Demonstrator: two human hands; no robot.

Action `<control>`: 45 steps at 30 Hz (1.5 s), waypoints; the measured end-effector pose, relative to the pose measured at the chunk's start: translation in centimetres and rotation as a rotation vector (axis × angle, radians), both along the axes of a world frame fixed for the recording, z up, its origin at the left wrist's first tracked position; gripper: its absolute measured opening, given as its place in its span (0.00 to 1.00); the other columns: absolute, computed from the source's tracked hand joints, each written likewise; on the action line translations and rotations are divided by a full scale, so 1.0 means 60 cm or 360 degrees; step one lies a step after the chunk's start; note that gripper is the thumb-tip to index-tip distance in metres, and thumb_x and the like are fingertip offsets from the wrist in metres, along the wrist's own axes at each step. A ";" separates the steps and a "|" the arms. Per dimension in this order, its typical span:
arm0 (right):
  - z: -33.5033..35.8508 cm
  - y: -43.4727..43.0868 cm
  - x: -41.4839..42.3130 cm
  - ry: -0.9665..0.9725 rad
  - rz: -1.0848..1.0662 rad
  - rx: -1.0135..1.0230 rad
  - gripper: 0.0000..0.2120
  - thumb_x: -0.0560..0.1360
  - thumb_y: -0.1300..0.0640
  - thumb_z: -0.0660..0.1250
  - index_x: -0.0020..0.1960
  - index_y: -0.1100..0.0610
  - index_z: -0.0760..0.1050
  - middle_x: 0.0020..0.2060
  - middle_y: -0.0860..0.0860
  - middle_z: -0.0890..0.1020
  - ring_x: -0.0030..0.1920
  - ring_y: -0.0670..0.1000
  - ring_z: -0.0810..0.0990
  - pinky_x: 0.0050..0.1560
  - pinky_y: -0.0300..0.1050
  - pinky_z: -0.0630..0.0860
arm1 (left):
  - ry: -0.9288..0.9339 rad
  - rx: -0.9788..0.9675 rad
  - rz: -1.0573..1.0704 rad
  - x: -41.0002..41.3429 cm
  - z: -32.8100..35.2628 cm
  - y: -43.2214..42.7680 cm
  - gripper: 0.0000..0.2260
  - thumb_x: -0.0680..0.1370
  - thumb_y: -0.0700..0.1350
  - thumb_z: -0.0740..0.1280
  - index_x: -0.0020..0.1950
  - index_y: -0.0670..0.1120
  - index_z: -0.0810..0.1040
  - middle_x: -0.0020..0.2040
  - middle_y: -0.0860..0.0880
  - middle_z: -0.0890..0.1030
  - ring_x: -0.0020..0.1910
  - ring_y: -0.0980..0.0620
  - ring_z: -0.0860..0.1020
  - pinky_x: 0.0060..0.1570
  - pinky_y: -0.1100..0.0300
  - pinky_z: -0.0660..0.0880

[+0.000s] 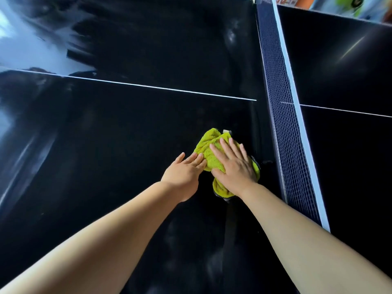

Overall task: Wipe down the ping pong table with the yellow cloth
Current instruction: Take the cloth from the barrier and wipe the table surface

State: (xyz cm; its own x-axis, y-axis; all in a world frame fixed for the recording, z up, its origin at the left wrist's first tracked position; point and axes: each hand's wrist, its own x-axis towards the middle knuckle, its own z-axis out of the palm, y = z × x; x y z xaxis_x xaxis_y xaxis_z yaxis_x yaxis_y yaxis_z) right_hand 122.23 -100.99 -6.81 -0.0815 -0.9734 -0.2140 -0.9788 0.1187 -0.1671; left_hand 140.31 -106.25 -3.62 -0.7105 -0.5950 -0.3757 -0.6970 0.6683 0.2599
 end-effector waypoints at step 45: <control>0.042 0.320 0.113 -0.0041 -0.0091 0.0235 0.34 0.79 0.50 0.56 0.78 0.39 0.40 0.78 0.46 0.37 0.76 0.47 0.30 0.75 0.50 0.30 | -0.0314 -0.0150 -0.0386 0.078 0.031 0.321 0.25 0.83 0.50 0.44 0.77 0.44 0.40 0.77 0.46 0.43 0.76 0.49 0.41 0.69 0.54 0.32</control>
